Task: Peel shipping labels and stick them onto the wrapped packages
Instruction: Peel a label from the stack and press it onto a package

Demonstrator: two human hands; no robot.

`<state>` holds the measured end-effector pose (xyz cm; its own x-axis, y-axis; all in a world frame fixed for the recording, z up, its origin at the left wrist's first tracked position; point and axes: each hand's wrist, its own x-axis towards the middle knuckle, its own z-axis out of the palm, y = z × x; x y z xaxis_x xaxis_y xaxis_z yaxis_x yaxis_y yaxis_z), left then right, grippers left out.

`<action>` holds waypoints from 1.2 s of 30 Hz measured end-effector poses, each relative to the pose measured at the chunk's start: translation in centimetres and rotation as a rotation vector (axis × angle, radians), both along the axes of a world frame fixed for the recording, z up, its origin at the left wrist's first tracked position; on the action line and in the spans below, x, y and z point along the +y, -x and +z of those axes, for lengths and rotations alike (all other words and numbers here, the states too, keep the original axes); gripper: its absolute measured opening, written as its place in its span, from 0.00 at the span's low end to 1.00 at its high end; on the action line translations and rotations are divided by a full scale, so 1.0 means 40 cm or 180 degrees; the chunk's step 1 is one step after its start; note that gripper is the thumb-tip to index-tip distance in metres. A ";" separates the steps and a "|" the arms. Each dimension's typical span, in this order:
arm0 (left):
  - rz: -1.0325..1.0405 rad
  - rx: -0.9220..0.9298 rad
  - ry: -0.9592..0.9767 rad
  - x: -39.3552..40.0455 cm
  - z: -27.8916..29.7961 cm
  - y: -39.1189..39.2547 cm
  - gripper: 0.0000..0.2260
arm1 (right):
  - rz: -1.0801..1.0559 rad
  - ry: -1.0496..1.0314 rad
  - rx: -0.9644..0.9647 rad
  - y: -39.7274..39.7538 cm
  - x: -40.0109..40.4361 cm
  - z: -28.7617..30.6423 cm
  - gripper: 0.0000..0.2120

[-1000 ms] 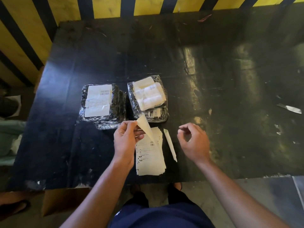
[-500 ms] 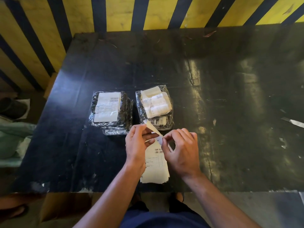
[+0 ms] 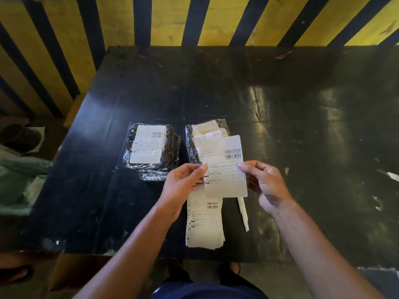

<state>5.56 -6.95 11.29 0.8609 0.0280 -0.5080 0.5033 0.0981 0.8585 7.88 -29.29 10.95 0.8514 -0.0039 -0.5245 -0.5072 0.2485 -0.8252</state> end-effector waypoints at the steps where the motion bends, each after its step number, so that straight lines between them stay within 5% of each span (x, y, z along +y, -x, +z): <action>1: 0.0130 -0.0031 0.0076 0.000 0.000 -0.008 0.10 | 0.0003 0.0025 -0.0005 -0.006 0.004 -0.001 0.05; 15: 0.0505 0.0204 -0.0976 0.008 -0.102 -0.193 0.06 | 0.0041 0.1558 -0.0214 -0.208 0.078 -0.082 0.08; 36: 0.0471 0.0512 -0.1632 0.030 -0.159 -0.382 0.08 | 0.0241 0.1958 0.0069 -0.414 0.121 -0.183 0.09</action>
<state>20.82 -5.75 4.93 0.7417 0.4209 -0.5223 0.6447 -0.2323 0.7283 24.46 -24.46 3.62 0.8503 -0.2510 -0.4626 -0.5231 -0.3068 -0.7951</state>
